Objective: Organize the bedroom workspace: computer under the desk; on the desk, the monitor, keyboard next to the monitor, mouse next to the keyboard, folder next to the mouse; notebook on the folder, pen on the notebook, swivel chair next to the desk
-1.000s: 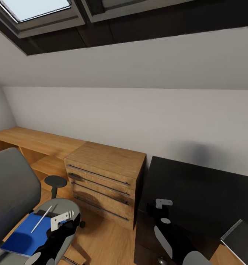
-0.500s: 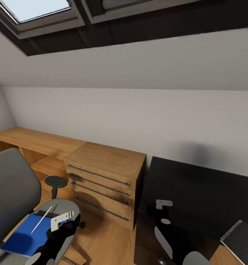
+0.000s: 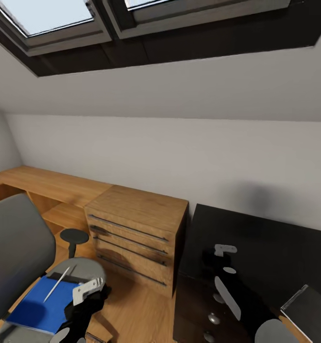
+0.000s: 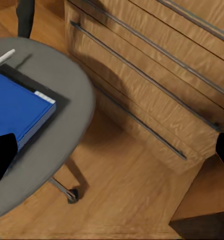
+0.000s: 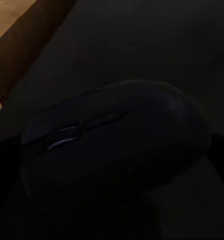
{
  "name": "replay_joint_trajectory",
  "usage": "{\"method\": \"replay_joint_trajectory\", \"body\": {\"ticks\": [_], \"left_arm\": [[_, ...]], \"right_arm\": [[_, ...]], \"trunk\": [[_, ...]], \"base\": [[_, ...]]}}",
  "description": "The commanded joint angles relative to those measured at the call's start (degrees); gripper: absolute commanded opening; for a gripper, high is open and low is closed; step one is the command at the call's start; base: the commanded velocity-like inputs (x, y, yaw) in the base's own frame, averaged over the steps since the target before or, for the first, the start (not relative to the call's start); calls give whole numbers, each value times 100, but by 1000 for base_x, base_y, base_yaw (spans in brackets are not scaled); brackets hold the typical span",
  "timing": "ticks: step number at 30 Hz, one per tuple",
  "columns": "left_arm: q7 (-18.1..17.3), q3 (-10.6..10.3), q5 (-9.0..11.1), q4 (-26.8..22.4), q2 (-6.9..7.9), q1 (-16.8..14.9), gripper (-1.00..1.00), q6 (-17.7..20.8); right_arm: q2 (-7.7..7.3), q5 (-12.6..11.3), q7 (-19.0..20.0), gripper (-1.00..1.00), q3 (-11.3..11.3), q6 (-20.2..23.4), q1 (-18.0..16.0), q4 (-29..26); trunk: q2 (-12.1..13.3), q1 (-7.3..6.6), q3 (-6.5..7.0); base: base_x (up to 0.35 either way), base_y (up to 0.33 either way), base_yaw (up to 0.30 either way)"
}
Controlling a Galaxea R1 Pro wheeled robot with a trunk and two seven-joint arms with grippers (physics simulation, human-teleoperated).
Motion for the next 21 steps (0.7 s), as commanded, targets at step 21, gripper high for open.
{"method": "replay_joint_trajectory", "body": {"ticks": [21], "left_arm": [[355, -518, -383, 3904, -39, -16, 100, -1253]], "right_arm": [[-1126, -2058, -609, -100, -13, 806, 422, -1831]], "trunk": [[840, -464, 372]], "base": [[-161, 0, -1]]}}
